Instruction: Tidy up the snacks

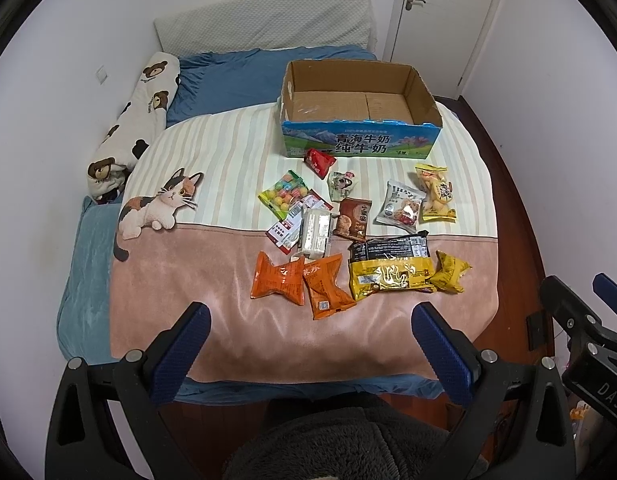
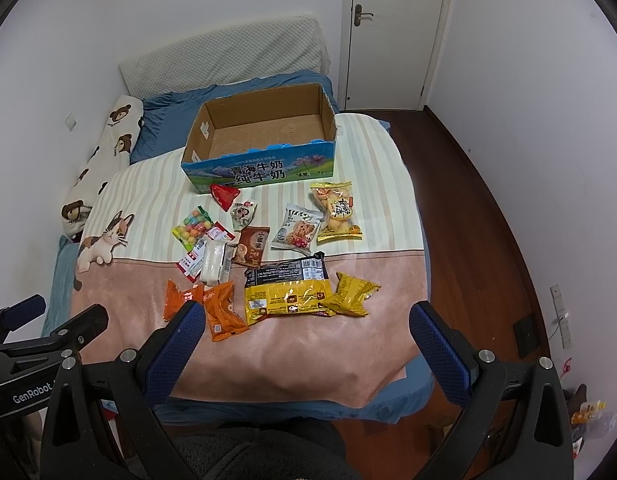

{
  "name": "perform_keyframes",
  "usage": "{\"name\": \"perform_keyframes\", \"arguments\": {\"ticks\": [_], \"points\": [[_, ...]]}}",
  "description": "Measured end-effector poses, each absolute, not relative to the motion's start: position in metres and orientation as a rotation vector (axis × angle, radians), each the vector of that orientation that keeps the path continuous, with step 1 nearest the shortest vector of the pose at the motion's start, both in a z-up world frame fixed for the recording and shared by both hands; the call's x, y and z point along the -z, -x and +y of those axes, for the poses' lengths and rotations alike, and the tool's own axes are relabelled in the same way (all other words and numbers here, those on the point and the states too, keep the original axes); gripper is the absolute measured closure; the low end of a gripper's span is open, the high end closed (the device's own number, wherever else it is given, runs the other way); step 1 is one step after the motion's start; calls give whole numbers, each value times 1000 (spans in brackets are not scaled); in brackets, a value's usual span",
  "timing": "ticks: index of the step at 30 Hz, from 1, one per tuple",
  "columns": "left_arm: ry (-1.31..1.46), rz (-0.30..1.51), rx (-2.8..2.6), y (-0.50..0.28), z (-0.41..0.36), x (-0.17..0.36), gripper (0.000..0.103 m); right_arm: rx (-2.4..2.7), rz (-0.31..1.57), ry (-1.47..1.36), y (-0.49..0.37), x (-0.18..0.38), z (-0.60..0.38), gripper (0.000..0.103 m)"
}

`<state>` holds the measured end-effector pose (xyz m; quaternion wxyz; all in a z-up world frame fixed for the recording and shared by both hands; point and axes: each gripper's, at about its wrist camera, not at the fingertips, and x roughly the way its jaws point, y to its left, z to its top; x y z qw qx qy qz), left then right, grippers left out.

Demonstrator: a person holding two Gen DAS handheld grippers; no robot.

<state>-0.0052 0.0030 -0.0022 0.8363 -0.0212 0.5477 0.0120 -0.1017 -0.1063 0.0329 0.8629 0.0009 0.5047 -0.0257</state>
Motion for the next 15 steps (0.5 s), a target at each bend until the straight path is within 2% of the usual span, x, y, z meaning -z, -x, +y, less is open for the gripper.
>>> {"name": "perform_keyframes", "arguments": {"ticks": [15], "points": [[42,1161,-25,6,1,6,0,57,1058,-7,99,-32,-106,0]]}}
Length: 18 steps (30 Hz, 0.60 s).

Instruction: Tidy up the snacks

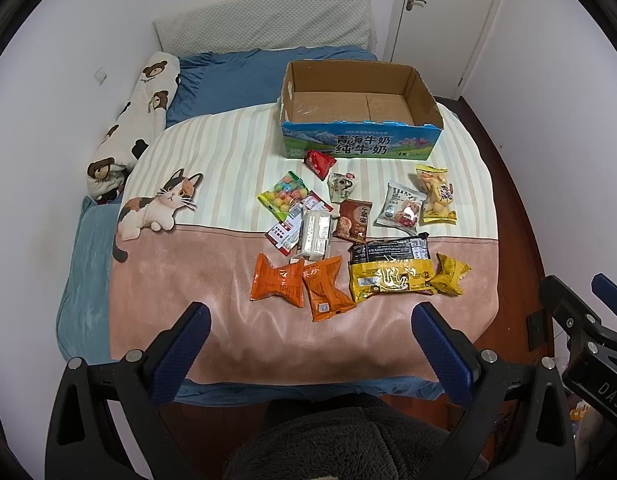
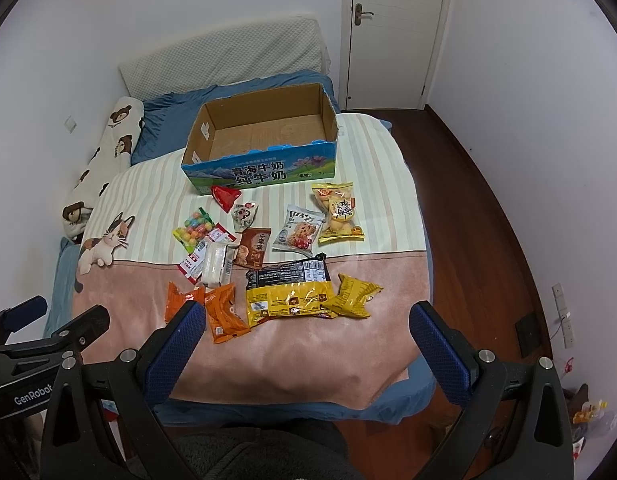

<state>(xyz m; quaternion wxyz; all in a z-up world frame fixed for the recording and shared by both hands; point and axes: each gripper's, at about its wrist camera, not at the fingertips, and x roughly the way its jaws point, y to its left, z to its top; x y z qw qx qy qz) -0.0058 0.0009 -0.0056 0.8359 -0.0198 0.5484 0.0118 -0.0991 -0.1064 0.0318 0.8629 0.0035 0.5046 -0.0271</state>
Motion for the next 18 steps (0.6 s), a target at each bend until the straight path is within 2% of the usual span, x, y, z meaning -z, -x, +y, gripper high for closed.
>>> {"name": "perform_keyframes", "arguments": {"ticks": [18], "points": [[43,1162,-22,5,1,6,0,57,1059,-10,98,-31,-105,0]]}}
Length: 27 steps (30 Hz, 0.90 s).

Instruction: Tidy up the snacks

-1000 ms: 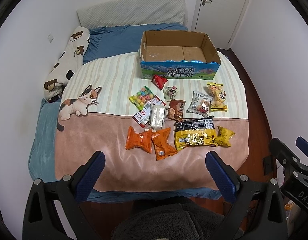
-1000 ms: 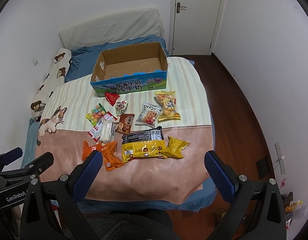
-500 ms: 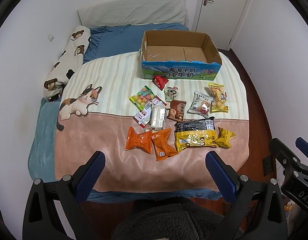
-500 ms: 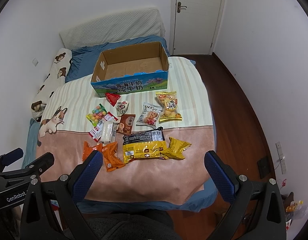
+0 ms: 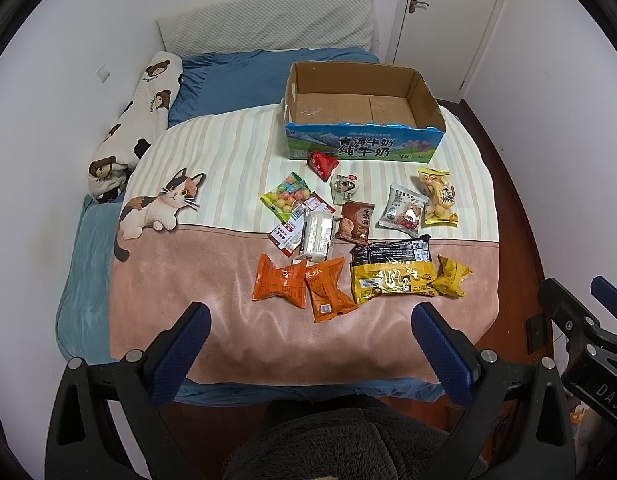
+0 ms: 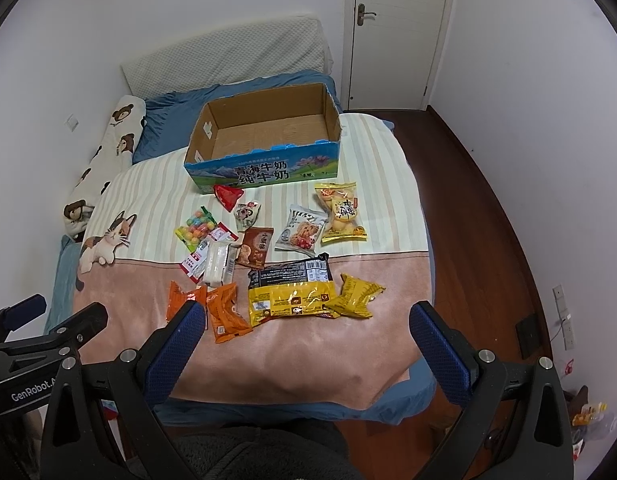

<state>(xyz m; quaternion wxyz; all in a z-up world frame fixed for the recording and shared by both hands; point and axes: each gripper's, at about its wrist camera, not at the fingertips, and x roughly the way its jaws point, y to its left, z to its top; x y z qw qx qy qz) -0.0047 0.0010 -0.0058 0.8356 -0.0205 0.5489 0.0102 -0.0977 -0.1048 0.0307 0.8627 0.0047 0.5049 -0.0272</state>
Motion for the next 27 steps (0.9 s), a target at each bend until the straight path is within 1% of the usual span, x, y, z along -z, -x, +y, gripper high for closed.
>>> {"name": "perform_keyframes", "arguments": {"ticks": [13,18,22,27], "points": [[43,1159,-17,-2,4,2,0,53,1046,-14,102,-34,-96,0],[50,1135,-41,-3,7,2,0,33,1033,-61,99,-30,-101,0],[82,1101,-111,-13,27,13,0,3,1050,-121,86,-11,-106,0],[90,1118,-229,-41,62,49,0,17,1128,-192,59,34,-112,0]]}}
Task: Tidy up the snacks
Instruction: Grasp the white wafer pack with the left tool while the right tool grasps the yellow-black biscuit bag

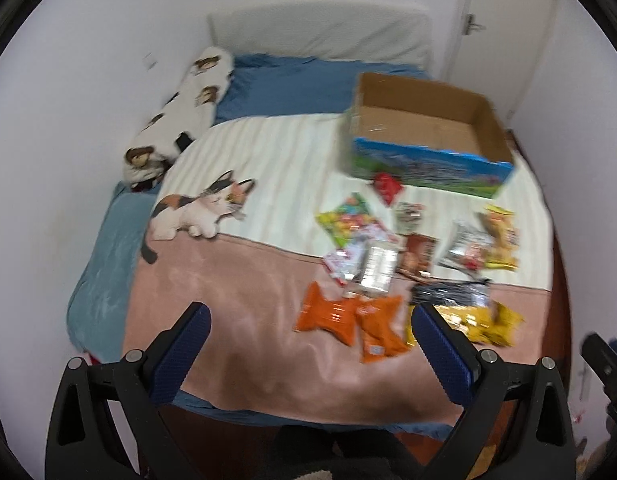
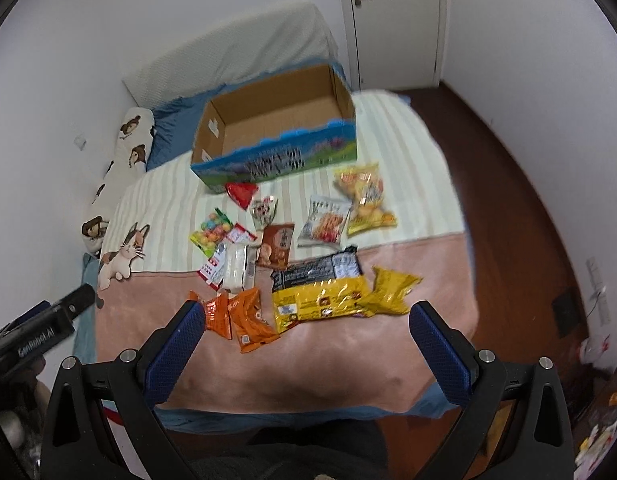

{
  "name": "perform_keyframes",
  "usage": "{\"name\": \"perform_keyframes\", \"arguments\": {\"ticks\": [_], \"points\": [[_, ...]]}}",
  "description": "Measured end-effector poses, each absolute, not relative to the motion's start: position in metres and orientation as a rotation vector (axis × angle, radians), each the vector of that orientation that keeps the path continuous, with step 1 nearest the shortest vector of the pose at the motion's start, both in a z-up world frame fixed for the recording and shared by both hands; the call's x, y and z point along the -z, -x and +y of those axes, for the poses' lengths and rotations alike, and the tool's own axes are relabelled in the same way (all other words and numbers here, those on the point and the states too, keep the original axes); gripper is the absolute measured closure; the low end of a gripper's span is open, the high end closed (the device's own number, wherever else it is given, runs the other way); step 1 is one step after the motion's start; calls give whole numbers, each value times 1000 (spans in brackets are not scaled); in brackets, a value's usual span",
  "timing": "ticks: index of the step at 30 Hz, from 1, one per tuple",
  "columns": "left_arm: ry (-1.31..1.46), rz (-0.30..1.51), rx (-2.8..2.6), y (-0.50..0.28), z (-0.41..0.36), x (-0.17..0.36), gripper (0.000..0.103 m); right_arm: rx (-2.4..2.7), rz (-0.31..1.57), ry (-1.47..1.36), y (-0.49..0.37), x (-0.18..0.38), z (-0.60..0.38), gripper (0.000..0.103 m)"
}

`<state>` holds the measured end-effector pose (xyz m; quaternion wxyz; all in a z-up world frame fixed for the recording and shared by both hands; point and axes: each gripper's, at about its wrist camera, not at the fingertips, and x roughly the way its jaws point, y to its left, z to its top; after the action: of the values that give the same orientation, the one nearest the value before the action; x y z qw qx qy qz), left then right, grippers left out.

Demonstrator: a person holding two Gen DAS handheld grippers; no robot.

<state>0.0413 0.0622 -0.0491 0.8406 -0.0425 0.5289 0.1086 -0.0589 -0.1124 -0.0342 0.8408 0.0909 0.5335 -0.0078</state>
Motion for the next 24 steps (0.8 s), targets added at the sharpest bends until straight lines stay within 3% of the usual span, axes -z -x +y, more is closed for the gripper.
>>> {"name": "perform_keyframes", "arguments": {"ticks": [7,12,18,20,24], "points": [[79,1233,-283,-69,94,121,0,79,1353,-447,10,163,-129,0],[64,1327,-293,-82,104,173,0,153,1428,-709,-7,250,-142,5],[45,1397,-280,-91,104,217,0,299,1410,-926,-29,303,-139,5],[27,1405,-276,-95,102,228,0,358,1437,-909,-45,314,-133,0],[4,1421,-264,-105,100,245,0,475,1533,-816,-71,336,-120,0]]}}
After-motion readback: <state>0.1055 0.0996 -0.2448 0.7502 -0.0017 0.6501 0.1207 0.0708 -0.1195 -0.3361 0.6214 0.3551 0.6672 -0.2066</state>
